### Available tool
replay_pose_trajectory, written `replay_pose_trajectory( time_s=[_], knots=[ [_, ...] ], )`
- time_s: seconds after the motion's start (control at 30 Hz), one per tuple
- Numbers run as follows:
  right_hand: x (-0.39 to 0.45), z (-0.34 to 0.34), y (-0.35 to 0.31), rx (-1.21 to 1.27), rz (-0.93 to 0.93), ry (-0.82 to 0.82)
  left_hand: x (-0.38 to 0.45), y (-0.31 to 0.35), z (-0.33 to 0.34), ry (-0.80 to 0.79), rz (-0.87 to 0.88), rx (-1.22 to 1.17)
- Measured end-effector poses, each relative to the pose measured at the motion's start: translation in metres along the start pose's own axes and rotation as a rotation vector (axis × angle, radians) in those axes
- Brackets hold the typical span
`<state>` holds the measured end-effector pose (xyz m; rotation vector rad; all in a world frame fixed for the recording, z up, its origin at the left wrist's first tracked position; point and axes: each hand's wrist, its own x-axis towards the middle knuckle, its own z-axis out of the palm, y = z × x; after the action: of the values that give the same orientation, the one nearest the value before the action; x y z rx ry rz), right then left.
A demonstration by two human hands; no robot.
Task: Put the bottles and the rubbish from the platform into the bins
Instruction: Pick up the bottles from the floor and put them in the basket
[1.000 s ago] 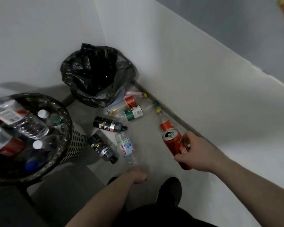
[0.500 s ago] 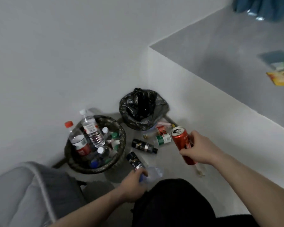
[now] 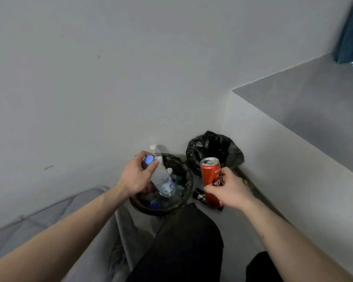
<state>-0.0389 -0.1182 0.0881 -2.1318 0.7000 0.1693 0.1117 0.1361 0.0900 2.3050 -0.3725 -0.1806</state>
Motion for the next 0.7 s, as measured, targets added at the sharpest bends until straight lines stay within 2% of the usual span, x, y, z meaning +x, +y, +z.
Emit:
replay_pose_trajectory(
  time_s=[0.1,0.33,0.57,0.7],
  knots=[
    [0.009,0.008,-0.003,0.007,0.003,-0.019,0.025,-0.017,0.005,0.031,-0.092,-0.036],
    [0.032,0.014,0.010,0.027,0.050,-0.090,0.079,-0.023,0.049,-0.080,-0.177,0.004],
    [0.051,0.015,0.015,0.021,0.049,-0.089,0.117,-0.026,0.094,-0.211,-0.140,0.320],
    [0.061,0.019,0.014,-0.009,0.045,-0.112,0.125,-0.039,0.098,-0.224,-0.146,0.365]
  ],
)
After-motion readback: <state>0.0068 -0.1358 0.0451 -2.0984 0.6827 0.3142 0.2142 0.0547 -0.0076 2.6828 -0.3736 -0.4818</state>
